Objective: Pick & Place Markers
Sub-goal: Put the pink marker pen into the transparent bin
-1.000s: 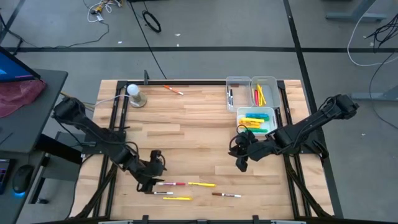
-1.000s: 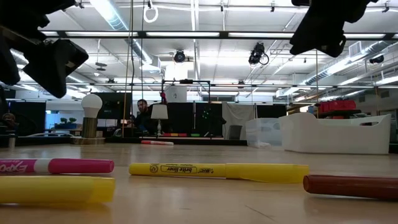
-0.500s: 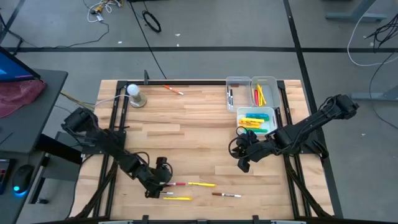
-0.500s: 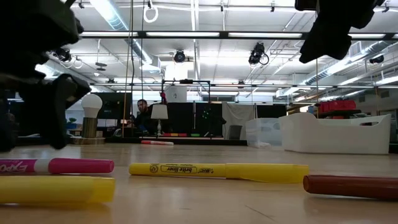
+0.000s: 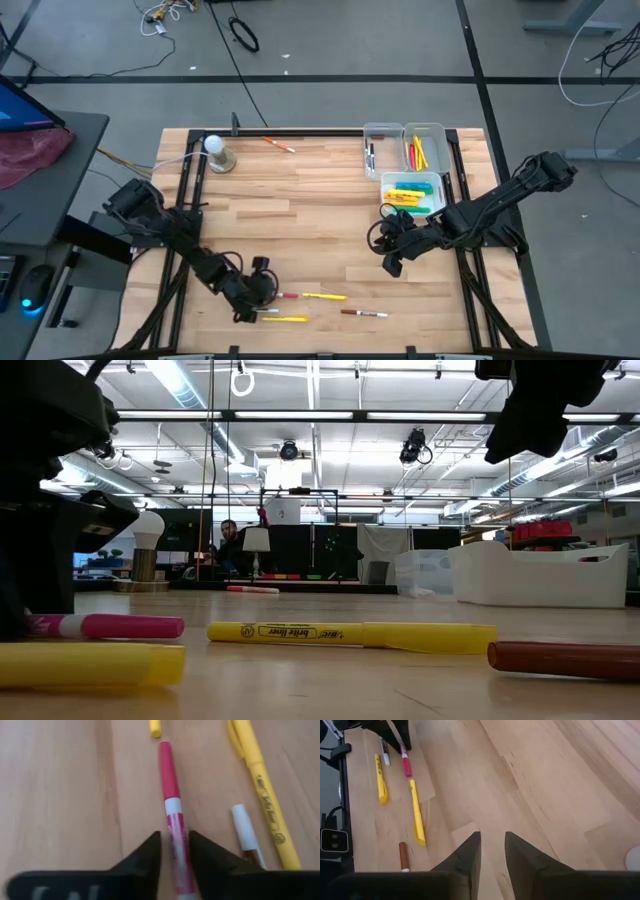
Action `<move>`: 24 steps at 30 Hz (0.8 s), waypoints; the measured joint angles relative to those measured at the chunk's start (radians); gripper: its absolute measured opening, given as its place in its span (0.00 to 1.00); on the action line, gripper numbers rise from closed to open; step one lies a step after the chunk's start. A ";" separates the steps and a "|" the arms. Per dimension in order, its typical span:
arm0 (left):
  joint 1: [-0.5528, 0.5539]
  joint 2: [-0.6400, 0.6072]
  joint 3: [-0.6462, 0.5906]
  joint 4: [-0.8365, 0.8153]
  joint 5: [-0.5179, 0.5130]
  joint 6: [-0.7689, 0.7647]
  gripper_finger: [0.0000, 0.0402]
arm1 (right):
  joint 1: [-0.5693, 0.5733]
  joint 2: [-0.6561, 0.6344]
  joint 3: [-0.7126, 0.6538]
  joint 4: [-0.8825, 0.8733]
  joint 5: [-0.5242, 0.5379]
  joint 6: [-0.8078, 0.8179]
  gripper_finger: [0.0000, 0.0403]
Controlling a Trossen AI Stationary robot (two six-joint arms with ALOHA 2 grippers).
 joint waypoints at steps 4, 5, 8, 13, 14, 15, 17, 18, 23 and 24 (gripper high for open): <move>0.012 -0.002 0.001 -0.034 0.008 -0.079 0.08 | -0.001 -0.007 0.000 0.000 0.001 0.016 0.22; 0.017 -0.006 0.001 -0.036 0.020 -0.104 0.08 | -0.002 -0.014 0.000 0.002 0.001 0.021 0.22; 0.036 -0.026 0.004 -0.046 0.038 -0.190 0.08 | -0.004 -0.036 0.000 0.011 0.001 0.047 0.22; 0.107 -0.122 0.028 -0.195 -0.012 -0.288 0.08 | -0.019 -0.096 0.000 0.078 0.002 0.060 0.22; 0.127 -0.156 0.042 -0.232 -0.040 -0.314 0.08 | -0.026 -0.108 0.000 0.102 0.002 0.056 0.22; 0.149 -0.196 0.055 -0.271 -0.071 -0.333 0.08 | -0.035 -0.119 0.000 0.128 0.003 0.053 0.22; 0.199 -0.270 0.072 -0.319 -0.116 -0.335 0.08 | -0.056 -0.135 0.001 0.169 0.004 0.045 0.22; 0.226 -0.305 0.074 -0.322 -0.133 -0.321 0.08 | -0.068 -0.137 0.001 0.194 0.005 0.036 0.22; 0.354 -0.465 0.089 -0.128 -0.220 -0.218 0.08 | -0.145 -0.119 0.001 0.314 0.011 0.016 0.22; 0.375 -0.480 0.089 -0.061 -0.219 -0.175 0.08 | -0.158 -0.115 0.001 0.327 0.011 0.010 0.22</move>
